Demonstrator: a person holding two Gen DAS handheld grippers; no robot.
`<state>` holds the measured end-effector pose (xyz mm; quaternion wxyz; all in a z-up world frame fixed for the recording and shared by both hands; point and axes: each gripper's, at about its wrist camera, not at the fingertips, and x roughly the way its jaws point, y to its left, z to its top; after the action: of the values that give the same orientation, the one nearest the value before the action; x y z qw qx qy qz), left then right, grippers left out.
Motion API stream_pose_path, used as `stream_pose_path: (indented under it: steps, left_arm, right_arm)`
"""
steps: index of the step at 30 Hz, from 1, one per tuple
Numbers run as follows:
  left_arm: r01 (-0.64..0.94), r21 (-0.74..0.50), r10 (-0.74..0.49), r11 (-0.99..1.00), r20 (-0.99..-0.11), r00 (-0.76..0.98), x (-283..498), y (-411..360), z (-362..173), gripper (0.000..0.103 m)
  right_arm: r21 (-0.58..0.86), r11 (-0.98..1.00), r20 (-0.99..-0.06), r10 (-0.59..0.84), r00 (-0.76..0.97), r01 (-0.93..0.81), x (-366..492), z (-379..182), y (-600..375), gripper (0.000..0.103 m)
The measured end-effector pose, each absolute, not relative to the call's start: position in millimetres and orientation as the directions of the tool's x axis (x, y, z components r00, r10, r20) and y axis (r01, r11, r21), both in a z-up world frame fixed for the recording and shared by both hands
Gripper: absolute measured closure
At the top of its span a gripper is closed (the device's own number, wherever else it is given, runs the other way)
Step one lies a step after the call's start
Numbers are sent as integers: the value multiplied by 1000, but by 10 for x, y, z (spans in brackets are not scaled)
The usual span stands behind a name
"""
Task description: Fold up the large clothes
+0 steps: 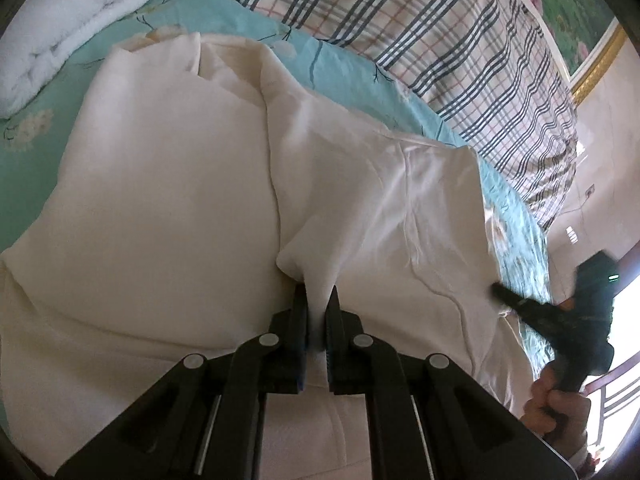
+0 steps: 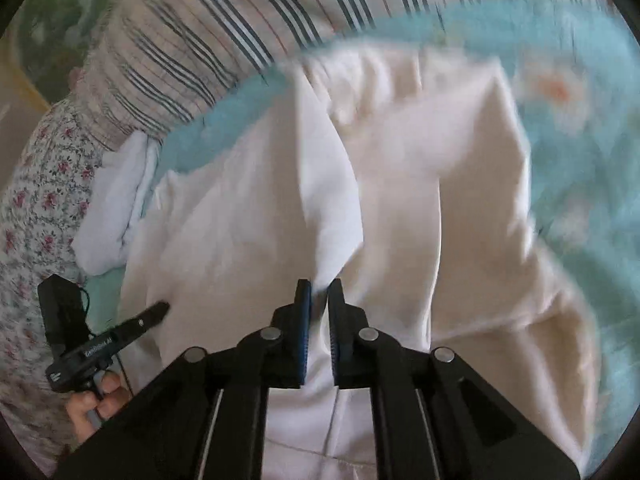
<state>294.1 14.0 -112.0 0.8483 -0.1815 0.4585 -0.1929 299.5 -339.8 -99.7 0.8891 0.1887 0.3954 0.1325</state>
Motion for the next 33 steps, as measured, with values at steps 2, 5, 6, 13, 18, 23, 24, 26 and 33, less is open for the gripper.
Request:
stream_pose_path:
  steps: [2, 5, 6, 13, 18, 23, 24, 26, 33]
  left_arm:
    - [160, -479, -489, 863, -713, 503, 2970, 136, -1121, 97]
    - [162, -477, -490, 864, -719, 493, 3011, 130, -1145, 97]
    - [165, -475, -490, 864, -720, 491, 3014, 125, -1145, 97]
    - [189, -468, -496, 863, -721, 483, 3012, 132, -1157, 96]
    - [178, -476, -497, 861, -720, 484, 3013, 129, -1163, 94]
    - [164, -479, -494, 862, -724, 482, 3020, 136, -1163, 93]
    - [160, -474, -488, 866, -726, 484, 3006, 135, -1146, 93]
    - [154, -463, -474, 873, -730, 493, 2948, 148, -1089, 90]
    - [133, -420, -422, 898, -730, 539, 2431, 390, -868, 60]
  right_arm:
    - [397, 905, -603, 383, 700, -154, 2966, -787, -3268, 94]
    - [457, 855, -595, 499, 630, -245, 3211, -776, -3103, 94]
    - [430, 876, -628, 463, 625, -217, 3299, -796, -3079, 94]
    - [402, 878, -518, 453, 725, -262, 3273, -450, -3089, 91]
    - [332, 936, -737, 337, 587, -120, 3649, -1089, -3043, 85]
    - [467, 883, -688, 399, 606, -52, 3480, -1263, -3343, 85]
    - [472, 880, -680, 404, 612, -57, 3438, -1216, -3347, 84]
    - [467, 879, -650, 415, 637, -96, 3229, -1039, -3356, 78]
    - [452, 879, -616, 430, 660, -150, 2448, -773, -3554, 60]
